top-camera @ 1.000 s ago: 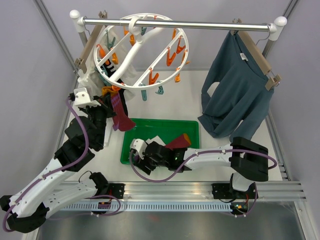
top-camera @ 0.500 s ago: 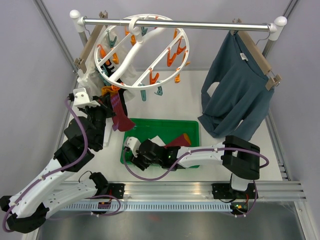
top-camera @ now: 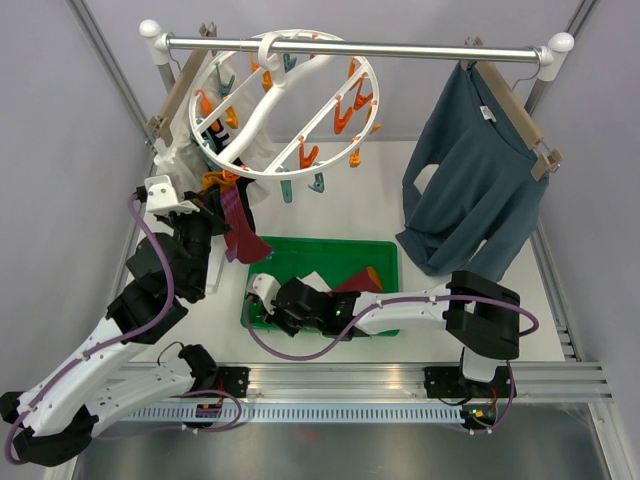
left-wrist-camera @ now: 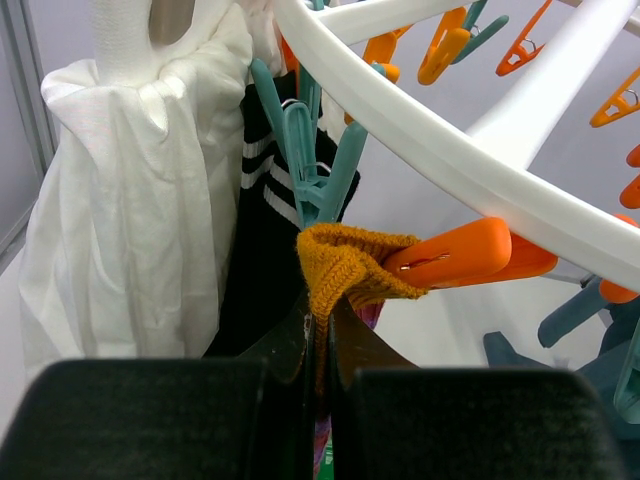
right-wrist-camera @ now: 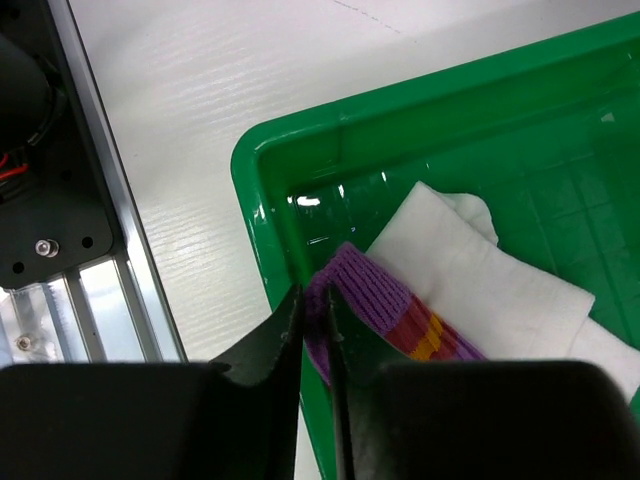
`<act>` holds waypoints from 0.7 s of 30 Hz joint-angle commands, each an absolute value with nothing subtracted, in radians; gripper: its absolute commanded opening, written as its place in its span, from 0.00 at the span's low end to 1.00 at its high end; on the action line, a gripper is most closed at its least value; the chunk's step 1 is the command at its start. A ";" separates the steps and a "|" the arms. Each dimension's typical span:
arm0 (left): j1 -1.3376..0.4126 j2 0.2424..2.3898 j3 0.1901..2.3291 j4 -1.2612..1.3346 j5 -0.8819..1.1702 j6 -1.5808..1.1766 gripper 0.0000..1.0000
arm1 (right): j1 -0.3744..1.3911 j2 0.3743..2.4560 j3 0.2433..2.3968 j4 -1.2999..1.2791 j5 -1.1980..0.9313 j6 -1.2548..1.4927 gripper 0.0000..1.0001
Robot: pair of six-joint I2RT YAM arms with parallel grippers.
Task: Clip the socks to the hanger
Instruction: Pick up the sock from the bin.
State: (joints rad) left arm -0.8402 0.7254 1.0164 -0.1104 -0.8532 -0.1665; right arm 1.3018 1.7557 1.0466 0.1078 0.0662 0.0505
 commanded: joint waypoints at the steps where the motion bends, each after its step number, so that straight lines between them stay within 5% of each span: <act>1: -0.841 0.719 1.055 -0.100 -0.839 -0.153 0.03 | 1.307 1.758 1.080 0.107 0.064 0.052 0.18; 6: -0.841 0.719 1.052 -0.101 -0.821 -0.155 0.03 | 1.307 1.720 1.060 0.106 0.147 0.067 0.00; 21: -0.841 0.681 0.982 -0.035 -0.684 -0.161 0.17 | 1.308 1.290 1.017 -0.030 0.417 0.137 0.00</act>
